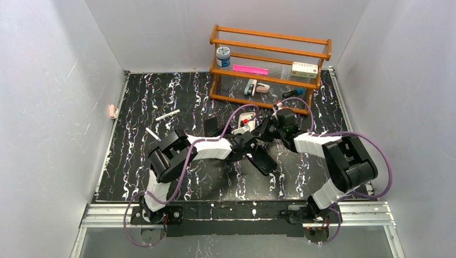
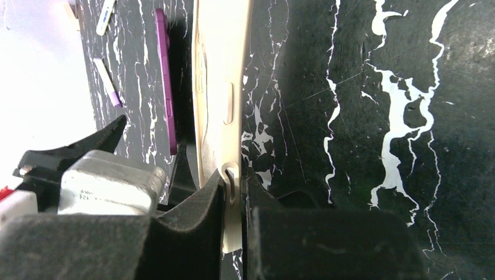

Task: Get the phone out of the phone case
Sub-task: Place the phone at the center of the board.

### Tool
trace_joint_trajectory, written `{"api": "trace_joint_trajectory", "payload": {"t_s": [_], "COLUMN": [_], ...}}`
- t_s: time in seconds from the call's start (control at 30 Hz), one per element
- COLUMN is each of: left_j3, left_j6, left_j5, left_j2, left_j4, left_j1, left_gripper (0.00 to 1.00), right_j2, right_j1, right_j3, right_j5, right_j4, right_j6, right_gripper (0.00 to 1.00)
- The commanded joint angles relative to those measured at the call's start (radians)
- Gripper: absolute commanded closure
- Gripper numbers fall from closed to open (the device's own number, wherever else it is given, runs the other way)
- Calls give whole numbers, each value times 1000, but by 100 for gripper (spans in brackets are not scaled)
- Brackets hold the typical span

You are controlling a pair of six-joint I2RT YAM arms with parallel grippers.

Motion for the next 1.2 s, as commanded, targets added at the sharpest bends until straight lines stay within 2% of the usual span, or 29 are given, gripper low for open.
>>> {"api": "trace_joint_trajectory", "payload": {"t_s": [0.0, 0.13, 0.3, 0.5, 0.97, 1.17], "left_j3": [35, 40, 44, 35, -5, -36], "left_j6": [-85, -133, -183, -227, -355, -410], "left_j5": [48, 131, 236, 328, 601, 715], "left_j2": [-20, -40, -71, -102, -205, -364], "left_j4": [-44, -63, -91, -129, -156, -148], "left_j1": [29, 58, 87, 123, 231, 326], "left_gripper": [33, 29, 14, 2, 2, 2], "right_j2": [-30, -34, -42, -33, 14, 83], "right_j1": [-5, -5, -5, -4, -3, 1], "right_j3": [42, 56, 77, 99, 131, 200], "right_j5": [-12, -15, -10, -20, -70, -135], "right_j4": [0, -21, -56, -79, -70, -82], "right_j6": [-28, -43, -74, -93, -98, -120], "right_gripper": [99, 99, 99, 99, 99, 99]}}
